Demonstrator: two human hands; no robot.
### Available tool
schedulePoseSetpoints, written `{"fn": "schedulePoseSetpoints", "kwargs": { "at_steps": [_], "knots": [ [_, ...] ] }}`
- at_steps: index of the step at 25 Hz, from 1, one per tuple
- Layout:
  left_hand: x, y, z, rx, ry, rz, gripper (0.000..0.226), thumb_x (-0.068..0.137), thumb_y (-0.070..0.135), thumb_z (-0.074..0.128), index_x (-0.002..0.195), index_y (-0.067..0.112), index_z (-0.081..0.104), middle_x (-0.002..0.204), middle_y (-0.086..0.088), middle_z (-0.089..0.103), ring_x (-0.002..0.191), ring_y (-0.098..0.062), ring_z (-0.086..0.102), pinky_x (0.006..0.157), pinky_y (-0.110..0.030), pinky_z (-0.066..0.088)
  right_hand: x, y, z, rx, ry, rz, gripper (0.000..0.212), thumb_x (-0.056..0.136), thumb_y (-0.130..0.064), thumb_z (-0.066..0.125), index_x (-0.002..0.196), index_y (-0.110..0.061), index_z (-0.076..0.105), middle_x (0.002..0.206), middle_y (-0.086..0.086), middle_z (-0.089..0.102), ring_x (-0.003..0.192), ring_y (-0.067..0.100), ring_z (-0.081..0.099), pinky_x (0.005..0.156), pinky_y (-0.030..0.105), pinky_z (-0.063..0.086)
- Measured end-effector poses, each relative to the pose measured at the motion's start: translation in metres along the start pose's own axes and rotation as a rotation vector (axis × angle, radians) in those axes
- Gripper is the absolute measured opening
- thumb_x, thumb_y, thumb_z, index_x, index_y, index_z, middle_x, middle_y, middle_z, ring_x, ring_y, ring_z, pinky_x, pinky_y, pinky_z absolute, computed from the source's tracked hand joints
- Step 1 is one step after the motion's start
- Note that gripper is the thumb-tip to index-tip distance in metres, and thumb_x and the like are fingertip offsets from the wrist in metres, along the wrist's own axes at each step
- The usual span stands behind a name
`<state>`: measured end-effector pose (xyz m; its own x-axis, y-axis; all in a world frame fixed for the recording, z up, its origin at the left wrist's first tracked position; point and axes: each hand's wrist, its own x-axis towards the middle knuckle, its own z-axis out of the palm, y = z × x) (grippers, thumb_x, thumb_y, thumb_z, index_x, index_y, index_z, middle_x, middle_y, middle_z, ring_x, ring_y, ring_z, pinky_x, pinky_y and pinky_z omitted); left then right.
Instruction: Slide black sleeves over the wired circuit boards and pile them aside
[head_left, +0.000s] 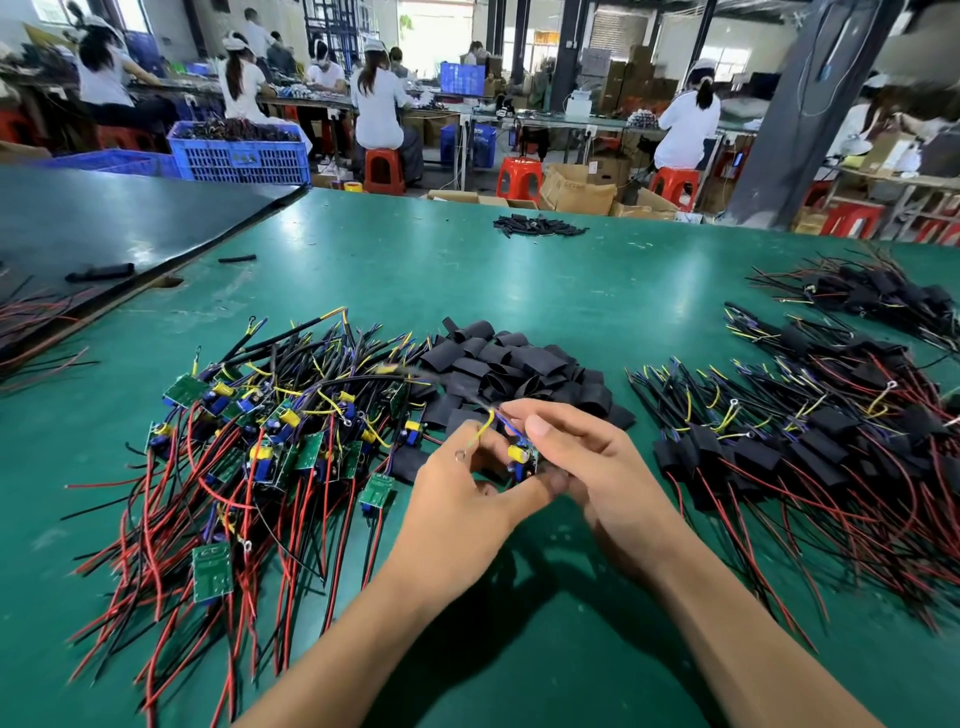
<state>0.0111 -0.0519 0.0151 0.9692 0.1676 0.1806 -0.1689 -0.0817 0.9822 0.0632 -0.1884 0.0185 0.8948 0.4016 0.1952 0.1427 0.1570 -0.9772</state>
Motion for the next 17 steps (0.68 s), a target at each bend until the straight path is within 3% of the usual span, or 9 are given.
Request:
{"fn": "schedulePoseSetpoints", "kwargs": {
  "at_steps": [2, 5, 8, 12, 15, 17],
  "knots": [
    [0.002, 0.002, -0.001, -0.061, 0.055, 0.030, 0.035, 0.073, 0.016, 0.087, 0.075, 0.017, 0.052, 0.054, 0.010, 0.050, 0.042, -0.011, 0.036, 0.042, -0.018, 0.031, -0.001, -0.001, 0.001, -0.037, -0.016, -0.017, 0.030, 0.083, -0.040, 0.069, 0.111, -0.028, 0.075, 0.114, 0.003, 0.073, 0.105, 0.021, 0.064, 0.096, 0.045, 0.051],
    [0.007, 0.001, -0.008, -0.146, 0.106, 0.031, 0.034, 0.078, 0.007, 0.082, 0.085, 0.009, 0.049, 0.056, 0.003, 0.053, 0.038, -0.013, 0.042, 0.038, -0.020, 0.035, -0.005, 0.000, 0.005, -0.059, -0.129, 0.083, 0.027, 0.081, -0.041, 0.070, 0.107, -0.035, 0.074, 0.104, -0.006, 0.073, 0.089, 0.010, 0.063, 0.077, 0.030, 0.054],
    [0.010, 0.000, -0.015, -0.137, 0.112, 0.003, 0.033, 0.078, 0.010, 0.082, 0.091, 0.013, 0.053, 0.061, 0.003, 0.055, 0.043, -0.019, 0.048, 0.040, -0.027, 0.042, -0.010, 0.004, 0.013, 0.034, -0.327, 0.190, 0.020, 0.086, -0.031, 0.072, 0.106, -0.027, 0.071, 0.099, -0.001, 0.069, 0.092, 0.016, 0.063, 0.078, 0.027, 0.053],
    [0.011, 0.000, -0.018, -0.022, 0.049, 0.039, 0.025, 0.079, 0.019, 0.083, 0.082, 0.015, 0.058, 0.061, 0.000, 0.057, 0.047, -0.018, 0.049, 0.045, -0.030, 0.045, -0.010, 0.004, 0.010, -0.083, -0.409, 0.211, 0.031, 0.087, -0.011, 0.073, 0.116, -0.014, 0.062, 0.094, 0.000, 0.070, 0.087, 0.017, 0.067, 0.077, 0.024, 0.052],
    [0.010, 0.003, -0.016, 0.029, 0.051, 0.040, 0.026, 0.072, 0.025, 0.083, 0.085, 0.019, 0.061, 0.067, 0.004, 0.060, 0.054, -0.015, 0.051, 0.055, -0.032, 0.049, -0.010, 0.004, 0.006, -0.123, -0.428, 0.226, 0.020, 0.091, -0.011, 0.067, 0.105, -0.026, 0.068, 0.088, 0.000, 0.071, 0.075, 0.022, 0.067, 0.070, 0.027, 0.053],
    [0.009, 0.007, -0.017, 0.008, 0.018, 0.027, 0.028, 0.076, 0.018, 0.085, 0.096, 0.023, 0.066, 0.073, 0.008, 0.063, 0.055, -0.012, 0.055, 0.052, -0.027, 0.049, -0.009, 0.005, 0.003, -0.095, -0.414, 0.250, 0.016, 0.094, -0.017, 0.063, 0.095, -0.031, 0.069, 0.088, 0.003, 0.074, 0.063, 0.017, 0.062, 0.060, 0.023, 0.050]
  ]
}}
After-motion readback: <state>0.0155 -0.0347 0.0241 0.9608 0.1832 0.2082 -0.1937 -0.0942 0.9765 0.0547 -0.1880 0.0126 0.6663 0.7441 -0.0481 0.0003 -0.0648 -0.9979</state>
